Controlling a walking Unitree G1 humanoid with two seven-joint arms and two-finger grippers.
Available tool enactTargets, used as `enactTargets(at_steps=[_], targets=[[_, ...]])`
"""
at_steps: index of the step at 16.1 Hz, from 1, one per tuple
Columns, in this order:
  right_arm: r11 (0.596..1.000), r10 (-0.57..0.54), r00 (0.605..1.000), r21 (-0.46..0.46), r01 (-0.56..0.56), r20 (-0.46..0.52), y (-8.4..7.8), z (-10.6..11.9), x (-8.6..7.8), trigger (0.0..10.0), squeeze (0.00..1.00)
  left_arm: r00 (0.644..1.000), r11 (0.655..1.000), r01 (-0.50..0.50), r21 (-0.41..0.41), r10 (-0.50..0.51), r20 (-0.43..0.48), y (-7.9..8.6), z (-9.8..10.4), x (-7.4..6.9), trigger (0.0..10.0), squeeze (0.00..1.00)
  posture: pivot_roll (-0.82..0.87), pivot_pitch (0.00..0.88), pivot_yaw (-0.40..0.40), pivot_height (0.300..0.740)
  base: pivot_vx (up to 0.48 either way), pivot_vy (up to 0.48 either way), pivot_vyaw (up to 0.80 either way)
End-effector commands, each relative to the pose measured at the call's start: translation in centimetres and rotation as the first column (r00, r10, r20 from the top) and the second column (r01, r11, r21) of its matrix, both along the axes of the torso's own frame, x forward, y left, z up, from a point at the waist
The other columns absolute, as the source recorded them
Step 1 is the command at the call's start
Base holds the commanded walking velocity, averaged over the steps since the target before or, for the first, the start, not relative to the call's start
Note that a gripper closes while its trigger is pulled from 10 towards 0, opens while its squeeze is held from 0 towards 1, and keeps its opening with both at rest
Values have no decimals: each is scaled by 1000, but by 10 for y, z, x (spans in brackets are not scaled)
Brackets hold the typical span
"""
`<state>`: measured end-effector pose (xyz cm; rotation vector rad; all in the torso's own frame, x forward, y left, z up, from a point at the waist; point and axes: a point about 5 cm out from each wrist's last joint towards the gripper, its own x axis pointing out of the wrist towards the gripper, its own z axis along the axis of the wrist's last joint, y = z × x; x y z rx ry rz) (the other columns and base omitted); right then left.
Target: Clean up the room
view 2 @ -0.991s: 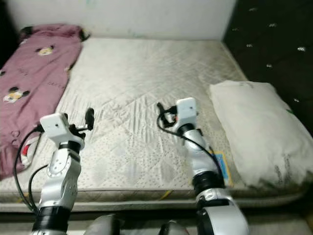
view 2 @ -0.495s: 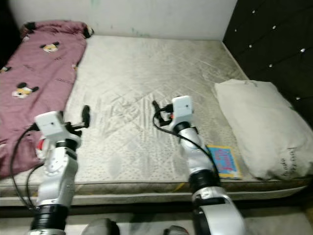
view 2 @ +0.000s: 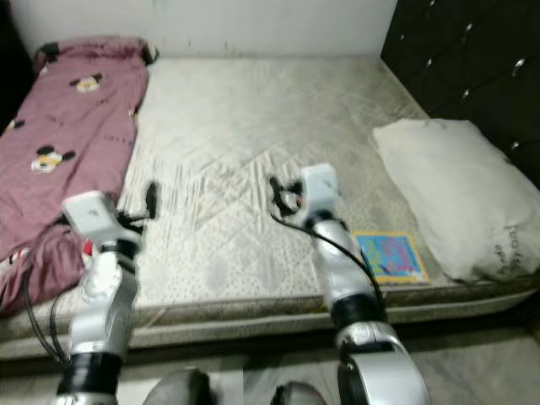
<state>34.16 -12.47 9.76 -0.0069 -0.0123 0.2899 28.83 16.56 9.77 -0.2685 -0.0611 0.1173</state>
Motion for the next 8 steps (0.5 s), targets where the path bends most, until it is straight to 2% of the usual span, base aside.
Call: enactTargets(at_steps=[1,8], targets=[[1000,13,1000,15,-14,24,6,8,4,10000,0,1000,1000,-12,11,12,11,6,4,2,10000,0,6,0,-30,740,0,480,0],[1000,16,1000,16,-16,11,6,7,4,10000,0,1000,1000,-10,5,10,7,6,4,3,10000,0,6,0,-29,740,0,480,0]])
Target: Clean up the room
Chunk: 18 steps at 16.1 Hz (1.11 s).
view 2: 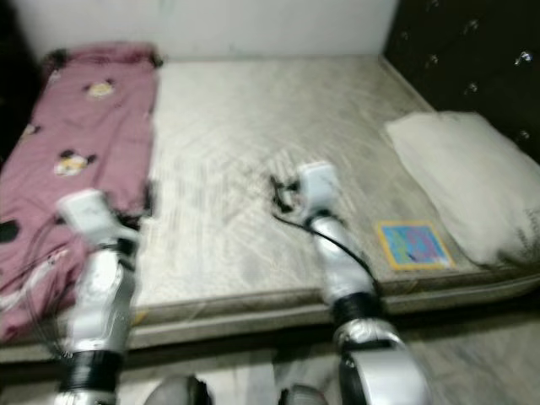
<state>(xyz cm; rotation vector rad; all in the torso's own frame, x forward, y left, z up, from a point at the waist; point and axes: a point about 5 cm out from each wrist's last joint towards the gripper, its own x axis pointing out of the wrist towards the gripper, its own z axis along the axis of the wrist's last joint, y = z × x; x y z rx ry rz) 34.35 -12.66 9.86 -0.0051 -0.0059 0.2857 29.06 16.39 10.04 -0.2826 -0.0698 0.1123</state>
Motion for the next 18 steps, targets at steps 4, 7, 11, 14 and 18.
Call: enactTargets(at_steps=[4,7,11,14,18], targets=[[1000,22,1000,15,-22,13,8,6,2,10000,0,1000,1000,-15,16,15,-2,8,1,0,10000,0,3,0,-30,740,0,480,0],[1000,22,1000,13,-22,13,8,6,2,10000,0,999,999,-32,31,32,-3,9,1,0,10000,0,3,0,-29,740,0,480,0],[1000,24,997,-12,-23,74,8,16,2,10000,0,999,997,-44,60,42,29,15,5,-5,10000,0,7,0,-29,740,0,240,0],[1000,24,995,1,-24,100,7,22,0,10000,0,997,997,-38,62,34,64,17,10,-9,10000,0,6,0,-27,740,0,0,0],[1000,26,996,-7,-26,89,6,18,-4,10000,0,997,998,-28,60,24,70,16,11,-9,10000,0,6,0,-27,740,309,0,0]])
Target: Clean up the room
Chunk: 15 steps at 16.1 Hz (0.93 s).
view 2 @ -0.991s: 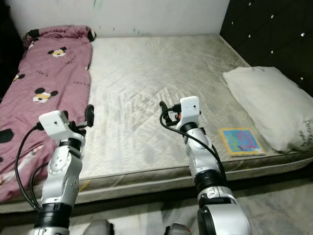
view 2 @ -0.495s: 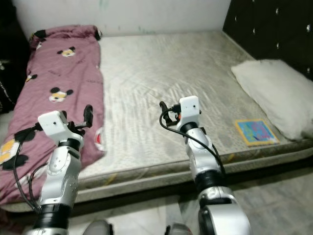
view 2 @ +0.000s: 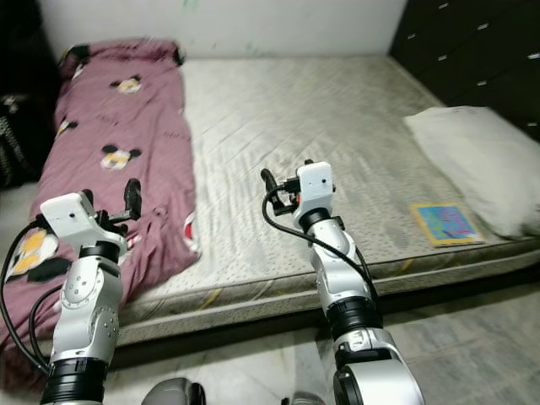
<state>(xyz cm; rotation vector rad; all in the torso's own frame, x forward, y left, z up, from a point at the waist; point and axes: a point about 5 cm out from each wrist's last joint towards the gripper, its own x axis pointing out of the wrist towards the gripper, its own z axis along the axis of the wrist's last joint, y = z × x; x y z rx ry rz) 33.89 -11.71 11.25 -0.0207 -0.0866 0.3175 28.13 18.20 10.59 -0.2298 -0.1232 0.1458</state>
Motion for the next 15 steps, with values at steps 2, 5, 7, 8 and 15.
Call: enactTargets(at_steps=[2,5,7,8,15], targets=[[1000,-4,1000,-4,4,4,-3,3,1,10000,0,1000,1000,19,8,-19,23,-2,5,0,10000,0,7,0,-28,740,319,0,0],[1000,1,1000,-6,-1,-2,-3,3,0,10000,0,1000,1000,20,9,-21,21,-3,5,0,10000,0,8,0,-30,740,321,0,0],[1000,2,1000,-6,-2,-4,-3,2,0,10000,0,1000,1000,21,9,-21,18,-3,4,0,10000,0,8,0,-30,740,322,0,0],[1000,3,1000,-8,-3,-5,-3,2,0,10000,0,1000,1000,20,12,-20,14,-3,3,1,10000,0,8,0,-30,740,307,0,0],[1000,-7,1000,-8,7,-17,-5,1,1,10000,0,998,999,-37,27,39,-52,0,-4,3,10000,0,9,0,-30,740,169,0,0]])
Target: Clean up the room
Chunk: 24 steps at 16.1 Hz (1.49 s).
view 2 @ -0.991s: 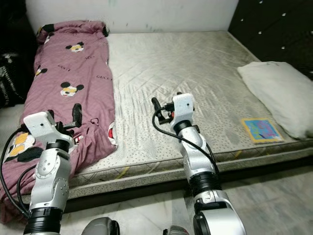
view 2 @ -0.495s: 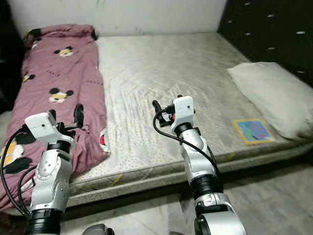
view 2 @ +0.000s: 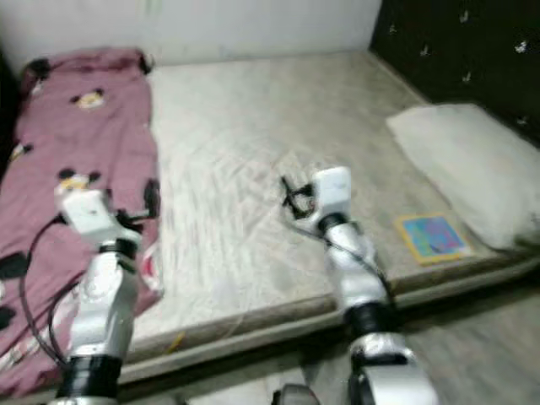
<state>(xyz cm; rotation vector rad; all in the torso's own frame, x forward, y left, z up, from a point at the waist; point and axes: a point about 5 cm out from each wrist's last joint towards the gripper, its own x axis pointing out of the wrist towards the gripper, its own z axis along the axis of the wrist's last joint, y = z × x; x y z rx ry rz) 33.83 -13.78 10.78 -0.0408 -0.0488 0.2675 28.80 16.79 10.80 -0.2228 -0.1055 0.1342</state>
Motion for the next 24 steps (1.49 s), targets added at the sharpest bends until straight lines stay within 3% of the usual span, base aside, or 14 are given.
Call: enactTargets(at_steps=[1,4,8,24], targets=[[999,42,999,14,-42,15,15,5,2,10000,0,998,999,-50,17,51,-35,14,-6,-3,10000,0,9,0,-30,740,0,0,0],[999,41,999,-4,-41,16,15,6,3,10000,0,999,999,-34,-6,34,-29,13,-6,-1,10000,0,6,0,-30,740,0,111,0],[999,44,999,-13,-44,15,15,5,3,10000,0,999,999,-40,-11,40,-31,12,-5,-1,10000,0,5,0,-30,740,0,480,464],[998,62,998,-30,-62,-15,18,1,4,10000,0,999,999,-33,-25,32,-29,11,-6,0,10000,0,3,0,-33,740,0,480,0]])
